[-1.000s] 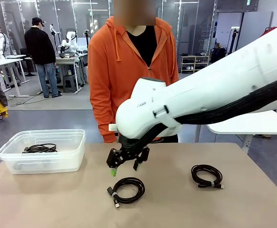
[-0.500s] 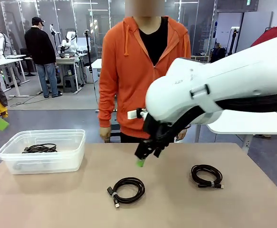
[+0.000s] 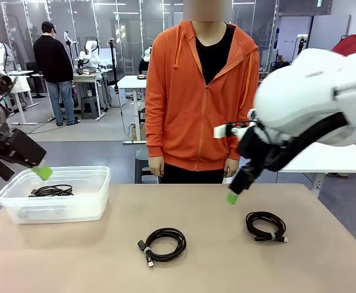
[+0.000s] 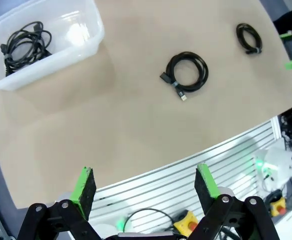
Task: Organize and store the cables.
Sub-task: Place the USB Extension Cable into the Organizing box.
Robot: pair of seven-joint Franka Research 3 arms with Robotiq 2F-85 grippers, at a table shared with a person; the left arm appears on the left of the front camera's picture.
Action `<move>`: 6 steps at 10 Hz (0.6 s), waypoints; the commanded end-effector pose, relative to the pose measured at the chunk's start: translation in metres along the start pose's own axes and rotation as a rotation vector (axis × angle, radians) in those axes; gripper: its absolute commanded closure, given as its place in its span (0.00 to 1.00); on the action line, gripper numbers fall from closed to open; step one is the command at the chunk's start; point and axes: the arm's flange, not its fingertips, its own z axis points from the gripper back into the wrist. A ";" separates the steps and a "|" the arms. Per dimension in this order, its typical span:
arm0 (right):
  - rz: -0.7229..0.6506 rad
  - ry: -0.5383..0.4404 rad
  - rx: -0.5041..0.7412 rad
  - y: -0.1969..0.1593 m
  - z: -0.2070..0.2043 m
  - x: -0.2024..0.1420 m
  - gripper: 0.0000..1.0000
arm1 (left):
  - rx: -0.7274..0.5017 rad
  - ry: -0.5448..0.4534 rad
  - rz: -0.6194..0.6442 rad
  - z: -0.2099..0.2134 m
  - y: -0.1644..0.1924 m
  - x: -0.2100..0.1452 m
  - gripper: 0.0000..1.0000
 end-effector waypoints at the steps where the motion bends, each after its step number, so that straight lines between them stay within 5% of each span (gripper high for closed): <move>1: 0.029 -0.012 0.006 -0.027 0.021 -0.041 0.00 | -0.022 -0.028 0.086 -0.023 -0.010 0.016 0.00; 6: 0.171 -0.069 -0.034 -0.061 0.068 -0.145 0.00 | -0.062 0.036 0.266 -0.077 -0.051 0.045 0.00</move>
